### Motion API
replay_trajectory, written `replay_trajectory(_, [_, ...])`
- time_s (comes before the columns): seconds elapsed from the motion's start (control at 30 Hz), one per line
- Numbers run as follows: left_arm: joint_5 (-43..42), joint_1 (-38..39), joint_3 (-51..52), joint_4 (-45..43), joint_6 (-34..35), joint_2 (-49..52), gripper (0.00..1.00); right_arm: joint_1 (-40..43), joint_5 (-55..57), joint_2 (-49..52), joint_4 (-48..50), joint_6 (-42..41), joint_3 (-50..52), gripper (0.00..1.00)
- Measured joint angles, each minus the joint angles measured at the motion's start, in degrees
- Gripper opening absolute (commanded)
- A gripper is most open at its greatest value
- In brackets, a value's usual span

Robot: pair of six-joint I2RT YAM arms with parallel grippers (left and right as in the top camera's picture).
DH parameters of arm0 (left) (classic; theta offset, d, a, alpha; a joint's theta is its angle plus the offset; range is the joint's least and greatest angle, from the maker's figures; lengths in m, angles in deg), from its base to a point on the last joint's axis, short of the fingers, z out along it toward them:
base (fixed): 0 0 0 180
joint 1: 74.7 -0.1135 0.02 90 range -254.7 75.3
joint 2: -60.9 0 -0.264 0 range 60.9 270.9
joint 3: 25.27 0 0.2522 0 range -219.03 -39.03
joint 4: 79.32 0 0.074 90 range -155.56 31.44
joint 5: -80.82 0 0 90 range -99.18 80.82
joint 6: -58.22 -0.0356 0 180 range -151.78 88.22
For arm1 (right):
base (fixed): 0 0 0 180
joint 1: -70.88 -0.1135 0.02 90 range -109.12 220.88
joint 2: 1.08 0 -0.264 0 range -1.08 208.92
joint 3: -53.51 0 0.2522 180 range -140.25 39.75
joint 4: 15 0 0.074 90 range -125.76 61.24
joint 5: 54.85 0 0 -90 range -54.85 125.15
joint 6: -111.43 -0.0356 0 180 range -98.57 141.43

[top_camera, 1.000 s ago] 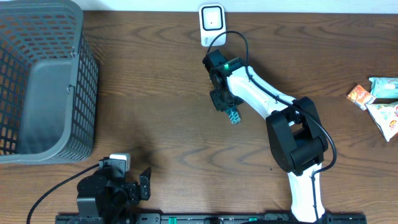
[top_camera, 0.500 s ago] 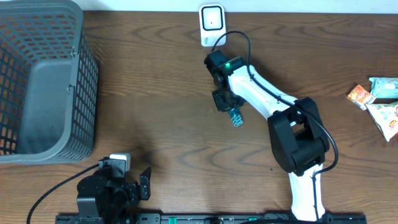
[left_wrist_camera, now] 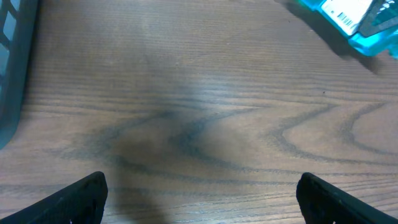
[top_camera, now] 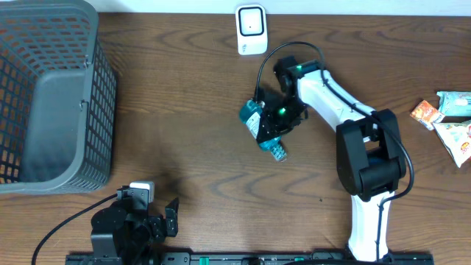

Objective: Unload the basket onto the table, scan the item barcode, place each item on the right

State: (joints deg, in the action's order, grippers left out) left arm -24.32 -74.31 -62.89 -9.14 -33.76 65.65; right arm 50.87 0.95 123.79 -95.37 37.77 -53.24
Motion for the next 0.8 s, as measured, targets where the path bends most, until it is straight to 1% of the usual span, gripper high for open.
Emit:
replay_trajectory(0.07, [0.0, 0.0, 0.0, 0.0, 0.0, 0.0, 0.97, 0.68, -4.98, 0.0, -2.89, 5.14, 0.0, 0.01])
replay_trajectory(0.17, [0.0, 0.0, 0.0, 0.0, 0.0, 0.0, 0.97, 1.09, -9.07, 0.0, -6.19, 10.34, 0.0, 0.01])
replay_trajectory(0.5, [0.0, 0.0, 0.0, 0.02, 0.0, 0.0, 0.97, 1.09, -16.98, 0.0, -10.34, 21.38, 0.0, 0.01])
replay_trajectory(0.73, [-0.02, 0.0, 0.0, 0.02, 0.0, 0.0, 0.97, 1.09, -21.53, -0.02, -21.97, 37.09, 0.0, 0.01])
replay_trajectory(0.8, [0.0, 0.0, 0.0, 0.0, 0.0, 0.0, 0.97, 1.09, -22.47, -0.02, -23.58, 40.35, 0.0, 0.01])
